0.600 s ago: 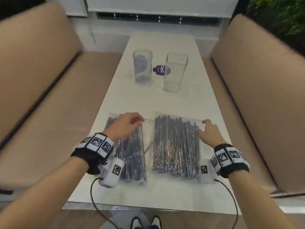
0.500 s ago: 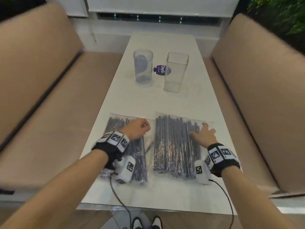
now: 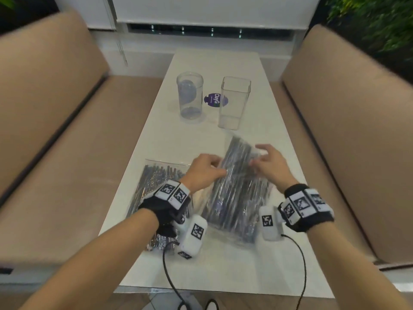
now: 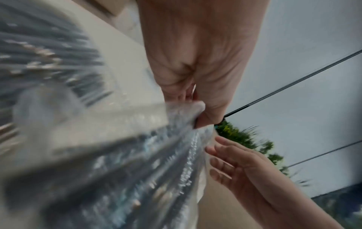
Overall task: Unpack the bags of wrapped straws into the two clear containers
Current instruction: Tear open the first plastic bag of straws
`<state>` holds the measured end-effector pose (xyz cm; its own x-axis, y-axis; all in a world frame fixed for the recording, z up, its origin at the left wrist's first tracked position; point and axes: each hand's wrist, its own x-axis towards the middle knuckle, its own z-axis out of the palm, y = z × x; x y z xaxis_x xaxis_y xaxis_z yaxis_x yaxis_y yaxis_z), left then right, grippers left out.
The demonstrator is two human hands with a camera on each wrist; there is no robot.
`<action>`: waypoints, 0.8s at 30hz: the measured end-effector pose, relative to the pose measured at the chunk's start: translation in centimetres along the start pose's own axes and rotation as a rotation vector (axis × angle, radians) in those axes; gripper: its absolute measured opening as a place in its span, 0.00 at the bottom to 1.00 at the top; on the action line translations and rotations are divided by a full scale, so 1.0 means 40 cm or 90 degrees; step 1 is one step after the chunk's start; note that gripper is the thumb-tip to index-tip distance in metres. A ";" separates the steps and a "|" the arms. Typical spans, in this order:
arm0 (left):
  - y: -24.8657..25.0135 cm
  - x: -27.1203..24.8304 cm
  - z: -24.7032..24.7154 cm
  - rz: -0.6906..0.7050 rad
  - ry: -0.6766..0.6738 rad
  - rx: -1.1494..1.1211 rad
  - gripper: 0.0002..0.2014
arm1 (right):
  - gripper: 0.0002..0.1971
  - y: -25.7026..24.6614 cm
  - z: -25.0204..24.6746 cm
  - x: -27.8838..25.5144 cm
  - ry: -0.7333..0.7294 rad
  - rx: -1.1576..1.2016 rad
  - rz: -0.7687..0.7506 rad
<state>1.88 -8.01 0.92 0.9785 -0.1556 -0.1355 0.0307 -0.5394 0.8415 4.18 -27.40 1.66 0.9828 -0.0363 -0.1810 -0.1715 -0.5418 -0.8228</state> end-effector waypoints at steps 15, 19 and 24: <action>0.108 0.027 -0.311 0.176 0.318 -0.208 0.14 | 0.19 -0.266 -0.152 0.022 0.010 -0.137 -0.442; 0.100 0.045 -0.308 0.115 0.365 -0.040 0.18 | 0.14 -0.300 -0.101 0.033 0.034 -0.008 -0.464; 0.125 0.028 -0.251 0.088 0.336 -0.038 0.21 | 0.13 -0.319 0.007 0.003 -0.030 -0.015 -0.442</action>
<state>5.16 -2.57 10.22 0.9430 0.2237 0.2465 -0.1085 -0.4934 0.8630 6.45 -20.23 12.00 0.8600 0.3620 0.3597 0.4983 -0.4439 -0.7447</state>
